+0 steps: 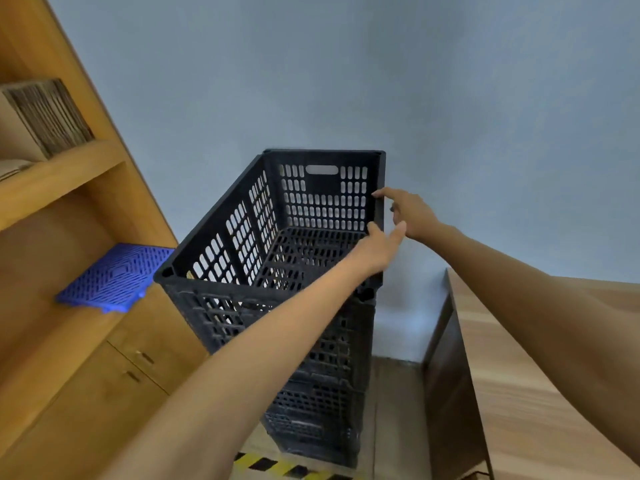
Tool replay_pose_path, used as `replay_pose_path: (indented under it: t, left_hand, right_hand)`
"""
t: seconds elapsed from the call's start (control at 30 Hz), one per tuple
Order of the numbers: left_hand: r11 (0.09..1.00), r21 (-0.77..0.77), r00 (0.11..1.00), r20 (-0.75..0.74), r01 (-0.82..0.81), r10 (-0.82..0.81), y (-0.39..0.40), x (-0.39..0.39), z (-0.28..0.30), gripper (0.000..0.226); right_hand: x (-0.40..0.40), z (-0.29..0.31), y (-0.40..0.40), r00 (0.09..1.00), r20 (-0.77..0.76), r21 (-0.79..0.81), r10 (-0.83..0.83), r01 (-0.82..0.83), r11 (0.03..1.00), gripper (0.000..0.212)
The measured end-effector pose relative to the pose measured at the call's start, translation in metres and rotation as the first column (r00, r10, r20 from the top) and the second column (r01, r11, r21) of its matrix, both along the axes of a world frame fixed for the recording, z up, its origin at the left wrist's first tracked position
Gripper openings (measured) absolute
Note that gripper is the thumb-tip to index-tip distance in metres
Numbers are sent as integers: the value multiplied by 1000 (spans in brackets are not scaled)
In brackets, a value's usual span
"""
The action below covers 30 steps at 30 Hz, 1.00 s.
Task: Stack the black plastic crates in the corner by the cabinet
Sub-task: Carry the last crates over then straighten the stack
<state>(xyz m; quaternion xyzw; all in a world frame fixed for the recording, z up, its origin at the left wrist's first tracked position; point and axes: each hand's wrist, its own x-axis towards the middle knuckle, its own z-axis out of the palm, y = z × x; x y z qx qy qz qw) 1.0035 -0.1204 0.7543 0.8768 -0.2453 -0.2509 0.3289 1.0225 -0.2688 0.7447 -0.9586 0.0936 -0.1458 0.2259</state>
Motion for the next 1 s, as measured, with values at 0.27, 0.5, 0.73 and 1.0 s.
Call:
replay_pose_path:
  t: [0.27,0.5,0.73,1.0]
  left_hand:
    - [994,41,939,333,-106,86,-3,-11,-15,60]
    - [991,20,944,307,-131,119,-1,-14,-13,68]
    - [983,-49,946,268,-176,183,-2,-8,-14,61]
    - [976,-6,961,174,-216,214,-4,-21,3,65]
  right_hand:
    - [6,-6,-11,998,-53,-55,20,-22,998,58]
    - [2,1,-12,999,-30,-137,30,-34,990,57]
    - [31,15,-24,990,53,-447,129,-92,890,44]
    - [60,23,-66,847,-223,-458,483,-528,715,83]
